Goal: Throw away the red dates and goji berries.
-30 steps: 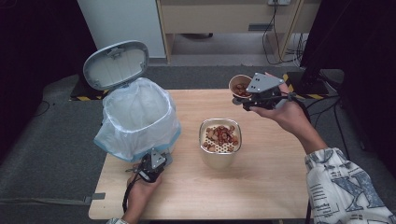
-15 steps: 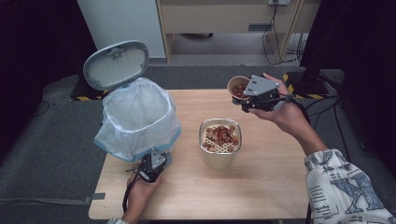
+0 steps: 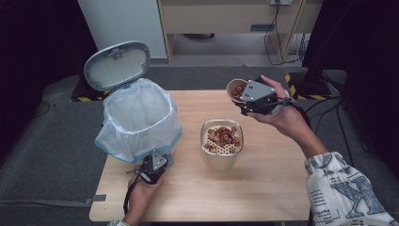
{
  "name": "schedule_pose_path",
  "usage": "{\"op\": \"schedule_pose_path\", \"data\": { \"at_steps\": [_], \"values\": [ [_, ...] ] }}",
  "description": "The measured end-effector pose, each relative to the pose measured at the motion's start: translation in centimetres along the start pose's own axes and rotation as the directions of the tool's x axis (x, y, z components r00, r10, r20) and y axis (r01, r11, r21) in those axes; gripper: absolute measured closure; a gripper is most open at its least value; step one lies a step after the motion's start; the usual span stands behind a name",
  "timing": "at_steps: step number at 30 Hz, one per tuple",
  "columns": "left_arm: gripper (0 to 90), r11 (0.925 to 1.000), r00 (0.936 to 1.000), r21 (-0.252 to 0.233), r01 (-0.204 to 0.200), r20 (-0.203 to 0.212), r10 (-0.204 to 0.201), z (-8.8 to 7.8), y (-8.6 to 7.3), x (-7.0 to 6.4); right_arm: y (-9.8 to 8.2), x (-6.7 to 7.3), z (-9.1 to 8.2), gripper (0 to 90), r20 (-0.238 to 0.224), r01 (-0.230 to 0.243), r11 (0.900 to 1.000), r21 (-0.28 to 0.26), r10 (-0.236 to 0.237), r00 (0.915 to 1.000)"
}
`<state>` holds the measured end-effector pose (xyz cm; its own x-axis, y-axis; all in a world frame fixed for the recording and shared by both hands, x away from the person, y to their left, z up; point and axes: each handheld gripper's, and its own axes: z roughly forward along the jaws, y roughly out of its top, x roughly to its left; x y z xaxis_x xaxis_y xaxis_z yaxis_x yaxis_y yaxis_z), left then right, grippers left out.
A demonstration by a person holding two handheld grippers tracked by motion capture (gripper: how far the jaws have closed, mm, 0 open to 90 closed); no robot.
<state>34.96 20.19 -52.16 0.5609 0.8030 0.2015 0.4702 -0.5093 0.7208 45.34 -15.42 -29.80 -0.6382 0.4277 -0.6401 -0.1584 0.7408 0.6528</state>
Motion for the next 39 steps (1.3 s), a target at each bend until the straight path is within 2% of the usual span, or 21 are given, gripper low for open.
{"op": "schedule_pose_path", "data": {
  "at_steps": [1,14,17,34,39],
  "values": [
    [89.3,1.0,1.0,0.0,0.0,0.0,0.0,0.0,0.0,0.0,0.1,0.2,0.0,34.8,0.008,0.024,1.0,0.007,-0.024,0.9997],
    [89.3,1.0,1.0,0.0,0.001,0.0,-0.001,0.0,0.0,0.0,0.5,0.8,0.0,35.0,0.035,0.089,0.996,0.026,-0.09,0.9954],
    [89.3,1.0,1.0,0.0,0.001,0.0,-0.001,0.0,0.0,0.0,0.7,1.0,0.0,35.0,0.041,0.116,0.993,0.035,-0.117,0.9923],
    [89.3,1.0,1.0,-0.003,0.007,0.0,-0.007,0.0,0.0,0.0,1.8,1.0,-0.3,35.0,0.051,0.157,0.987,0.044,-0.159,0.986],
    [89.3,1.0,1.0,-0.002,0.006,-0.002,-0.006,0.0,0.0,0.0,2.0,1.2,-0.4,35.0,0.064,0.195,0.979,0.059,-0.198,0.978]
  ]
}}
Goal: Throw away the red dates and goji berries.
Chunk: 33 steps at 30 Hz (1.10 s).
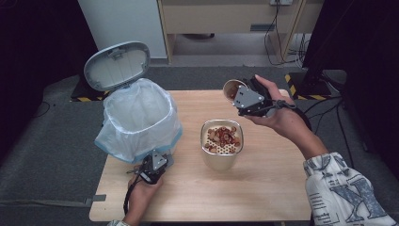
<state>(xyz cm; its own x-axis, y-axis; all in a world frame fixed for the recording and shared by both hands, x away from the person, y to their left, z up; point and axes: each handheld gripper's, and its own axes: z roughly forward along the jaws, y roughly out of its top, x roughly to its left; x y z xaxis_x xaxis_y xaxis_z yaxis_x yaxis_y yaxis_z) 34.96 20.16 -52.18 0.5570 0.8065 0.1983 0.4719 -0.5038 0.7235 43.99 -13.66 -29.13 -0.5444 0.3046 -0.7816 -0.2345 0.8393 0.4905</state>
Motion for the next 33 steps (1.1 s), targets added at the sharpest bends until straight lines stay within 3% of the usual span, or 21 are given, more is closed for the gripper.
{"op": "schedule_pose_path", "data": {
  "at_steps": [18,25,33],
  "values": [
    [89.3,1.0,1.0,0.0,0.001,0.001,-0.001,0.0,0.0,0.0,0.1,1.1,0.1,35.2,0.024,0.103,0.994,0.035,-0.104,0.9943],
    [89.3,1.0,1.0,0.0,0.001,0.001,-0.001,0.0,0.0,0.0,0.2,1.7,0.2,35.2,0.046,0.174,0.983,0.063,-0.177,0.9831],
    [89.3,1.0,1.0,0.0,0.001,0.001,-0.001,0.0,0.0,0.0,0.1,1.8,0.1,35.3,0.05,0.189,0.98,0.063,-0.192,0.9801]
  ]
}}
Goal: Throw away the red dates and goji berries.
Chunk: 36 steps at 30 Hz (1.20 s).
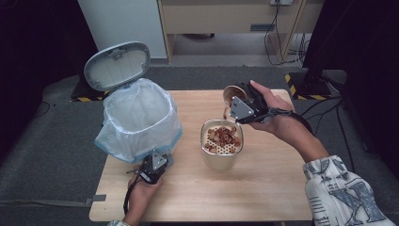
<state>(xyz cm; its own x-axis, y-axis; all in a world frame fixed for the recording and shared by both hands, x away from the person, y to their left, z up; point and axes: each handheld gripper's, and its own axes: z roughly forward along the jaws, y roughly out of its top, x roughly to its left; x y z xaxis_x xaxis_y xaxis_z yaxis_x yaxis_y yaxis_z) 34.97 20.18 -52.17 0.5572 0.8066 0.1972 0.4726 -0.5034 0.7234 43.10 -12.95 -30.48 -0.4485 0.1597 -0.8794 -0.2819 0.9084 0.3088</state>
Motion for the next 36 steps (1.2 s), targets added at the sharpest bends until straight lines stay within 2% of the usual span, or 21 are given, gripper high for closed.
{"op": "schedule_pose_path", "data": {
  "at_steps": [6,13,25,31,34,36],
  "values": [
    [89.4,1.0,1.0,0.0,0.001,0.0,-0.001,0.0,0.0,0.0,-0.1,-0.3,-0.2,35.4,0.008,0.007,1.0,0.001,-0.007,0.9999],
    [89.3,1.0,1.0,0.0,0.004,0.003,-0.004,0.0,0.0,0.0,-0.2,-1.2,-0.1,35.4,0.006,0.05,0.999,0.018,-0.05,0.9987],
    [89.3,1.0,1.0,0.0,0.001,0.002,-0.001,0.0,0.0,0.1,-0.5,-2.8,-0.3,35.7,0.002,0.062,0.998,-0.03,-0.062,0.9981],
    [89.3,1.0,1.0,0.0,0.001,0.002,-0.001,0.0,0.0,0.1,-0.3,-2.8,-0.3,35.8,0.015,0.066,0.997,-0.04,-0.065,0.9978],
    [89.3,1.0,1.0,0.0,0.001,0.002,-0.001,0.0,0.0,0.1,0.0,-2.7,-0.4,35.8,0.025,0.103,0.994,-0.035,-0.102,0.9945],
    [89.3,1.0,1.0,0.0,0.001,0.002,-0.001,0.0,0.0,0.1,0.3,-2.6,-0.6,35.8,0.031,0.112,0.993,-0.033,-0.11,0.9934]
  ]
}}
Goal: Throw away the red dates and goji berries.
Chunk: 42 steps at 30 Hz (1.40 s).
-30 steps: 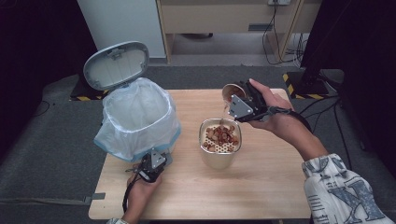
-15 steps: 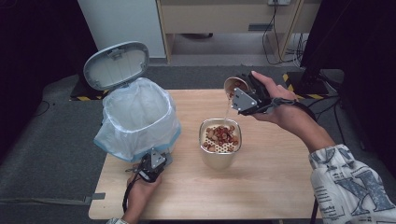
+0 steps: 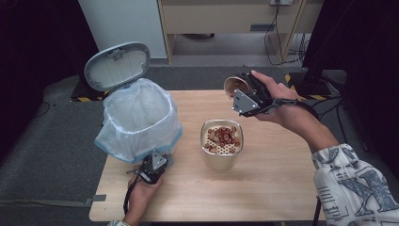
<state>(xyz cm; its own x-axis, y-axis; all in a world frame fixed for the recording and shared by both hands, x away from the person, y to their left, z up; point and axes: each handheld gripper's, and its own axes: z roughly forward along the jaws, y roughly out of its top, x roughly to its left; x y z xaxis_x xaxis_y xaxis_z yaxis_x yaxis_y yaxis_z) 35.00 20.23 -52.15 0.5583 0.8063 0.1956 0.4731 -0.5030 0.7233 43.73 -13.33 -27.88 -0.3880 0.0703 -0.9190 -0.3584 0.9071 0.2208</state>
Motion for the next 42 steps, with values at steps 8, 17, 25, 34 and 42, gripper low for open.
{"op": "schedule_pose_path", "data": {
  "at_steps": [8,17,25,34,42],
  "values": [
    [89.3,1.0,1.0,0.002,0.0,0.0,0.0,0.0,0.0,0.0,0.9,-0.1,-0.4,35.8,0.031,0.087,0.996,0.027,-0.088,0.9957],
    [89.3,1.0,1.0,0.001,0.001,0.001,-0.001,0.0,0.0,0.0,1.0,0.0,-0.6,35.8,0.041,0.105,0.994,0.037,-0.106,0.9935],
    [89.3,1.0,1.0,0.002,0.0,0.0,0.0,0.0,0.0,0.0,1.1,-0.1,-0.9,35.7,0.05,0.115,0.993,0.037,-0.116,0.9919],
    [89.3,1.0,1.0,0.001,-0.001,-0.001,0.001,0.0,0.0,0.0,1.6,0.0,-1.1,35.7,0.055,0.156,0.987,0.044,-0.158,0.9859],
    [89.3,1.0,1.0,0.001,-0.001,0.0,0.001,0.0,0.0,0.0,1.4,0.2,-1.1,35.7,0.069,0.249,0.963,0.099,-0.257,0.964]
  ]
}}
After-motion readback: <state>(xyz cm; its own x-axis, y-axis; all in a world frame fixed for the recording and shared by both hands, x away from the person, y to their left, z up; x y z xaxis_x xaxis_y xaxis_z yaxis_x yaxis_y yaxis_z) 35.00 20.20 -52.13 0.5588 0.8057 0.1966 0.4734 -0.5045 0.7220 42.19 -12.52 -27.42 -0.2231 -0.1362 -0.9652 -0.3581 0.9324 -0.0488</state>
